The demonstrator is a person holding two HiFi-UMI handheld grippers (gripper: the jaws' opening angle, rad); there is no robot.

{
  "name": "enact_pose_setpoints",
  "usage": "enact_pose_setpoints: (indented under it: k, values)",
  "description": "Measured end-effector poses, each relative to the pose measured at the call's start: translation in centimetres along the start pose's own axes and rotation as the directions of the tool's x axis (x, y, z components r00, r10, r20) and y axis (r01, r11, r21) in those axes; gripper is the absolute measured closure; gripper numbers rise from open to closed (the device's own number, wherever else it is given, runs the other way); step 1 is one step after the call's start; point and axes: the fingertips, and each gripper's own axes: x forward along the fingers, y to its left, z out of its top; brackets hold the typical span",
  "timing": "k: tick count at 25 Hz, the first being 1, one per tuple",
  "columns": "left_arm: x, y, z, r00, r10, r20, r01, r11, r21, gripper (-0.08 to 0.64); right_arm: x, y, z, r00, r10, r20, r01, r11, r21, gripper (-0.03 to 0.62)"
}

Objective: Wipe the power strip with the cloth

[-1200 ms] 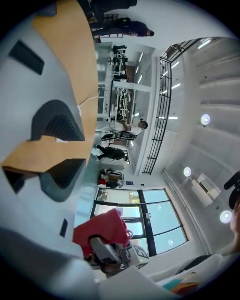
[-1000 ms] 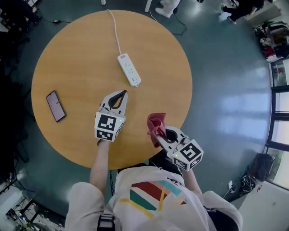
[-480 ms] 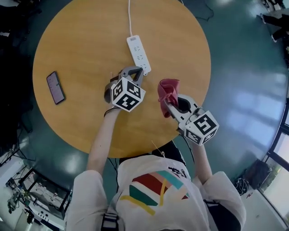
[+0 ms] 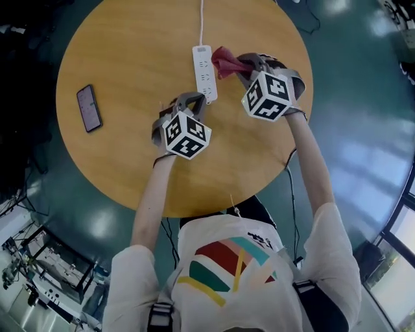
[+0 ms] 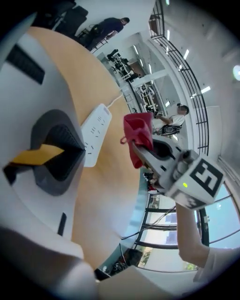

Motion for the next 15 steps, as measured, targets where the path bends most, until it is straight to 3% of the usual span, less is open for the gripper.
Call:
enact_pose_setpoints:
  k: [3, 5, 9, 15]
  values:
    - [-0.8, -0.9, -1.5, 1.000, -0.011, 0.027, 0.014, 0.996, -0.087, 0.532, 5.0, -0.2, 2.6, 0.994, 0.105, -0.033, -0.108, 0.986, -0.128, 0.552]
    - [-1.3, -2.1, -2.0, 0.998, -0.020, 0.057, 0.025, 0.995, -0.093, 0.532, 7.4, -0.6, 4.6, 0.988, 0.152, -0.041, -0.157, 0.970, -0.185, 0.552]
    - [-1.4, -4.8, -2.4, 0.995, -0.047, 0.090, 0.053, 0.996, -0.068, 0.532, 10.2, -3.1, 6.4, 0.981, 0.161, -0.105, -0.181, 0.956, -0.231, 0.554]
    - [-1.2, -5.5, -6.0, 0.995, -0.074, 0.059, 0.082, 0.987, -0.141, 0.532, 13.2, -1.7, 6.5, 0.959, 0.174, -0.224, -0.240, 0.920, -0.311, 0.552]
